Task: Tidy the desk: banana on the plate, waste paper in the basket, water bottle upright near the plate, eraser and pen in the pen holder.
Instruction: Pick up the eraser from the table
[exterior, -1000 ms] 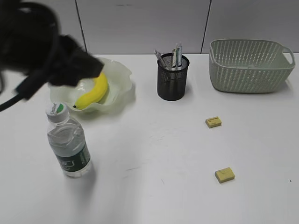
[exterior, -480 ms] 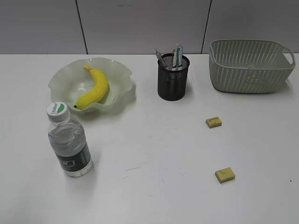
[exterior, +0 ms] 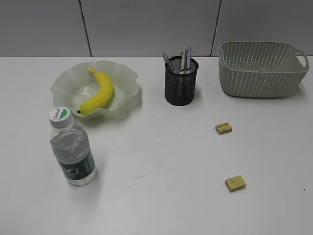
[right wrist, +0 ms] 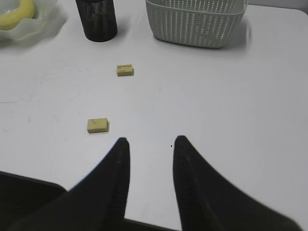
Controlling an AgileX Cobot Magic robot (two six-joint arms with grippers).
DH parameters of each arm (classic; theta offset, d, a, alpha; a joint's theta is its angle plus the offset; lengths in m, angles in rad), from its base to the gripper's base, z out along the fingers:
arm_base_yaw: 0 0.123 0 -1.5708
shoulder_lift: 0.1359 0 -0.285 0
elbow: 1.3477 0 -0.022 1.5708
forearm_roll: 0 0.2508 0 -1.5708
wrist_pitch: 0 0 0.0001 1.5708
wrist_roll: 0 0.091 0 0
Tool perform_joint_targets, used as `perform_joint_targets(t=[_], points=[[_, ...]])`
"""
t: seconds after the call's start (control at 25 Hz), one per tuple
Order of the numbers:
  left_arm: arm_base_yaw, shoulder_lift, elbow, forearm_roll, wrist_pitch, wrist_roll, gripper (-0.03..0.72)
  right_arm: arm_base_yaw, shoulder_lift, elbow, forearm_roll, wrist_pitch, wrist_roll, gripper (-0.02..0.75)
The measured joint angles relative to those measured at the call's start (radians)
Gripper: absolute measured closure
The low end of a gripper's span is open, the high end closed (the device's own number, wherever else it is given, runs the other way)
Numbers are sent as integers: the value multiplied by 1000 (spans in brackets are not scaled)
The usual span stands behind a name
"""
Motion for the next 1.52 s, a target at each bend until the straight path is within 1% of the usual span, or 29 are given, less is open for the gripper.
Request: perform_joint_targets(t=[0.2,0.28,0.64,0.8,0.96,1.04,1.12,1.2,1.32,1.4,1.44,1.52], points=[[0,-93,0,61,0,-81,421,0,0,0,0,0,0,481],[0,-125,0,69,3,-84,426,0,0,0,0,0,0,481],[0,-128,0,73,4,-87,436,0,0,-5,1,-9,0,481],[0,-128,0,73,4,-87,440,0,45,-21,1,-59,0,481],[11,-128,0,73,4,-87,445,0,161,-42,1,-174,-18,481],[45,-128,0,74,4,-87,447,0,258,-54,1,-258,-35,481],[102,-128,0,80,4,-87,449,0,368,-64,0,-347,-42,481],[186,-128,0,85,4,-87,451,0,495,-78,-3,-405,-44,481],[308,-128,0,88,4,-88,451,0,714,-128,-16,-441,-45,481],[369,-128,0,88,4,-88,451,0,883,-168,-20,-449,-40,471],[392,-128,0,89,3,-88,451,0,942,-191,-21,-451,-32,449],[419,-128,0,89,3,-88,451,0,1087,-244,-21,-455,-10,356]])
